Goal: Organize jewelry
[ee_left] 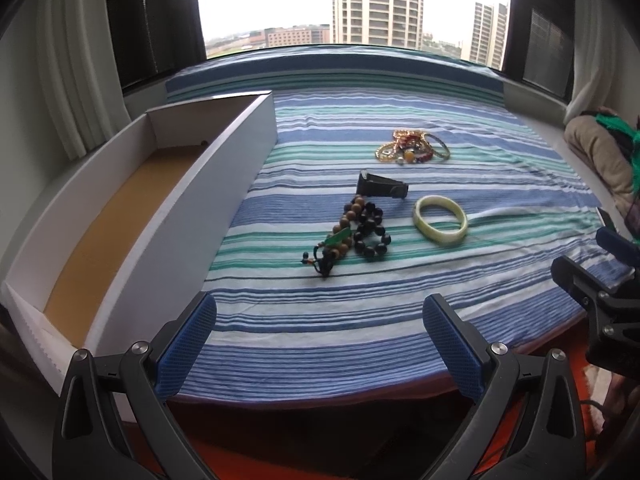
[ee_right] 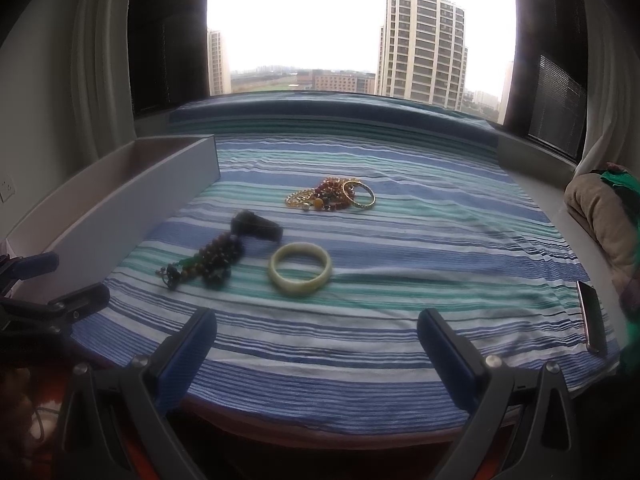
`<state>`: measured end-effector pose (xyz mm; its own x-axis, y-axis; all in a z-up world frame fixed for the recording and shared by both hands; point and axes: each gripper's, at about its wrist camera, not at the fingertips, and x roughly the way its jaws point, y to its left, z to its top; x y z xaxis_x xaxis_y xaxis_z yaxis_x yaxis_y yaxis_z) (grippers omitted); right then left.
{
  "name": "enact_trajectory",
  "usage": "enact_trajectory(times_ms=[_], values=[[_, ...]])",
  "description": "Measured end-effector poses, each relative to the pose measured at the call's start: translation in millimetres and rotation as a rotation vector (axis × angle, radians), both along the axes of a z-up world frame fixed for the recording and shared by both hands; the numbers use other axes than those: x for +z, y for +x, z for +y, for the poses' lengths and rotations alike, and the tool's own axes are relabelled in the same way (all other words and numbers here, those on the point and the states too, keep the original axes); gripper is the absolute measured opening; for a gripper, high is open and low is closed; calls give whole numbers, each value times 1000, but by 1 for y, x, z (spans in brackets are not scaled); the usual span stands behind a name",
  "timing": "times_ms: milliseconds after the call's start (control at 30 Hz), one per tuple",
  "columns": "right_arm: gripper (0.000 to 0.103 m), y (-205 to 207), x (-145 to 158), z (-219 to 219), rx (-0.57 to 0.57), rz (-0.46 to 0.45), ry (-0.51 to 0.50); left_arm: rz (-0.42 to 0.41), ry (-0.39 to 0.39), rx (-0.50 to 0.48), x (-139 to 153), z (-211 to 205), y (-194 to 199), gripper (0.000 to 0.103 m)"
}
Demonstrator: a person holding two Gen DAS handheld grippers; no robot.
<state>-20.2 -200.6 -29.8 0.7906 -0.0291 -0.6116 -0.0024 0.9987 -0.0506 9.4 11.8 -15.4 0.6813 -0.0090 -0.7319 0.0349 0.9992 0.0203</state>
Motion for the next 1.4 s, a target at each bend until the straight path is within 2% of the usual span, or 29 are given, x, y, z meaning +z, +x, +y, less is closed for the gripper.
enact_trajectory(times_ms=[1400], values=[[102,3,-7,3,21,44,2,51,-5,5,-10,2,6,103]])
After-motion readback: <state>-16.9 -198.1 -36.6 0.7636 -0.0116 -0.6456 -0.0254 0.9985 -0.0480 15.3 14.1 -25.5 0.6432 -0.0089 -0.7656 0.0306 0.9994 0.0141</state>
